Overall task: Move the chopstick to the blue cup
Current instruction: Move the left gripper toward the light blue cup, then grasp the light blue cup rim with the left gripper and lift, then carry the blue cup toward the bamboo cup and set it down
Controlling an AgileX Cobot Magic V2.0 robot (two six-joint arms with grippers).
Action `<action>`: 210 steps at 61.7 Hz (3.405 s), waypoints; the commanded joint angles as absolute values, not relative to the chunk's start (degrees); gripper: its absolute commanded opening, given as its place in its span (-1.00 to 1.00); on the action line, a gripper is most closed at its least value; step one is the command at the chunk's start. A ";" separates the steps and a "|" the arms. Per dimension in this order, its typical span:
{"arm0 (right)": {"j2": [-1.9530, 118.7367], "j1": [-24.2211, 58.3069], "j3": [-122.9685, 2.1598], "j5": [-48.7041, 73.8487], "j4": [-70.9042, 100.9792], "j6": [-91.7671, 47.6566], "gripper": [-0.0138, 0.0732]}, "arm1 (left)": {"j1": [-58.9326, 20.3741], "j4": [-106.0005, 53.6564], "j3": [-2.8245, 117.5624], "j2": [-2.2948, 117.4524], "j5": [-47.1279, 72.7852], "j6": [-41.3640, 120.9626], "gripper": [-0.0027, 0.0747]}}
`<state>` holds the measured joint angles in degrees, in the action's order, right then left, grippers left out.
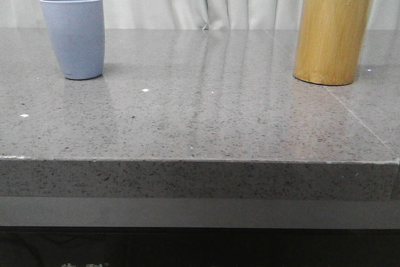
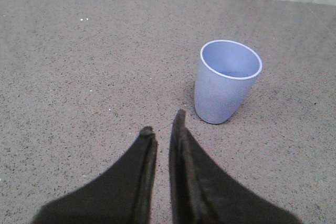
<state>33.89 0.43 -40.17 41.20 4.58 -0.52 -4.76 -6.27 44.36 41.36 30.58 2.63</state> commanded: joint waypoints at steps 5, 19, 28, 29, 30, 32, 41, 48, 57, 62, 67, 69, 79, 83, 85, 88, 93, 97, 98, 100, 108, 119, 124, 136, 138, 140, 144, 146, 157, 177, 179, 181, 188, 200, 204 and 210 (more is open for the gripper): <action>34.30 0.13 -41.70 38.61 4.91 -1.84 0.57 | -8.32 -8.11 48.82 44.88 25.05 4.14 0.05; 34.30 0.13 -41.70 38.62 4.91 -1.84 0.56 | -14.67 -5.29 58.43 54.16 28.39 4.14 0.13; 34.30 0.13 -41.70 38.62 4.91 -1.84 0.56 | -15.00 -4.96 68.05 63.42 34.90 4.14 0.13; 34.30 0.13 -41.70 38.62 4.91 -1.84 0.56 | -15.00 -4.86 68.90 64.31 35.75 4.14 0.13; 34.30 0.13 -41.70 38.62 4.91 -1.84 0.56 | -15.00 -4.86 69.76 65.19 36.32 4.14 0.13; 34.30 0.13 -41.70 38.62 4.91 -1.84 0.56 | -15.00 -4.65 71.49 66.89 37.55 4.14 0.13; 34.30 0.13 -41.70 38.39 4.91 -1.84 0.56 | -15.00 -3.81 80.50 76.27 43.45 4.14 0.13; 34.30 0.13 -41.70 38.33 4.91 -1.84 0.56 | -15.00 -1.24 86.45 82.59 47.18 4.14 0.13; 34.30 0.13 -41.70 38.33 4.91 -1.84 0.56 | -15.00 1.07 93.58 89.67 52.78 4.14 0.13; 34.30 0.13 -41.70 38.33 4.91 -1.84 0.56 | -15.00 1.49 96.62 92.79 54.63 4.14 0.13; 34.30 0.13 -41.70 38.33 4.91 -1.84 0.56 | -15.00 1.95 99.28 95.89 55.96 4.14 0.13; 34.30 0.13 -41.70 38.33 4.91 -1.84 0.56 | -15.00 2.26 100.14 96.86 56.70 4.14 0.13; 34.30 0.13 -41.70 38.33 4.91 -1.84 0.56 | -15.00 3.03 103.45 100.94 59.17 4.14 0.13; 34.30 0.13 -41.70 38.33 4.91 -1.84 0.56 | -15.00 3.03 104.35 102.13 59.51 4.04 0.13; 34.30 0.13 -41.70 38.33 4.91 -1.84 0.56 | -15.00 3.03 104.63 102.67 59.68 3.82 0.12; 34.30 0.13 -41.70 38.33 4.91 -1.84 0.56 | -15.00 3.03 104.63 103.00 59.68 3.89 0.08; 34.30 0.13 -41.70 38.33 4.91 -1.84 0.56 | -15.00 2.93 104.63 103.19 59.99 3.89 -0.10; 34.30 0.13 -41.70 38.33 4.91 -1.84 0.56 | -15.00 2.93 104.63 103.19 60.08 3.89 -0.26; 34.30 0.13 -41.70 38.33 4.91 -1.84 0.56 | -15.00 2.93 104.63 103.19 60.08 3.89 -0.32; 34.30 0.13 -41.70 38.33 4.91 -1.84 0.56 | -15.00 2.93 104.63 103.19 60.08 3.89 -0.41; 34.30 0.13 -41.70 38.33 4.91 -1.84 0.56 | -15.00 2.93 104.63 103.19 60.08 3.89 -0.71; 34.30 0.13 -41.70 38.33 4.91 -1.84 0.56 | -15.26 2.82 104.68 103.19 60.08 3.89 -0.98; 34.30 0.13 -41.70 38.33 4.91 -1.84 0.56 | -16.10 2.82 105.20 103.19 61.26 3.89 -0.98; 34.30 0.13 -41.70 38.33 4.91 -1.84 0.56 | -22.25 2.82 110.54 103.19 62.87 3.89 -0.98; 34.30 0.13 -41.70 38.33 4.91 -1.84 0.56 | -23.30 2.82 111.53 103.25 62.87 3.89 -0.98; 34.30 0.13 -41.70 38.33 4.91 -1.84 0.56 | -24.60 2.82 112.57 103.25 63.01 3.89 -0.98; 34.30 0.13 -41.70 38.33 4.91 -1.84 0.56 | -26.55 2.82 115.28 103.98 63.78 3.89 -0.98; 34.30 0.13 -41.70 38.33 4.91 -1.84 0.56 | -27.45 2.82 116.56 104.46 64.22 3.89 -0.98; 34.30 0.13 -41.70 38.34 4.97 -1.84 0.56 | -30.93 1.40 124.58 108.88 67.13 3.89 -0.98; 34.30 0.13 -41.70 38.39 4.97 -1.84 0.56 | -34.24 -1.15 132.05 115.77 68.35 3.89 -0.98; 34.30 0.13 -41.70 38.34 4.97 -1.84 0.56 | -34.36 -1.34 132.08 116.12 68.35 3.89 -0.98; 34.30 0.13 -41.70 38.34 4.97 -1.84 0.56 | -34.36 -1.49 132.08 116.48 68.35 3.89 -0.98; 34.30 0.13 -41.70 38.34 4.97 -1.84 0.56 | -34.73 -2.41 132.08 117.78 68.45 3.89 -0.98; 34.30 0.13 -41.51 38.45 4.97 -1.84 0.56 | -34.82 -3.50 132.08 118.93 68.56 3.89 -0.98; 34.30 0.13 -41.51 38.38 4.97 -1.84 0.56 | -34.82 -3.50 132.08 118.97 68.56 3.89 -0.98; 34.30 0.13 -41.51 38.38 4.97 -1.84 0.56 | -34.82 -3.50 132.08 118.97 68.94 3.89 -0.93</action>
<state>33.89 0.43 -40.17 42.11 4.70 -1.40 -34.38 -2.57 130.18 122.44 71.13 4.16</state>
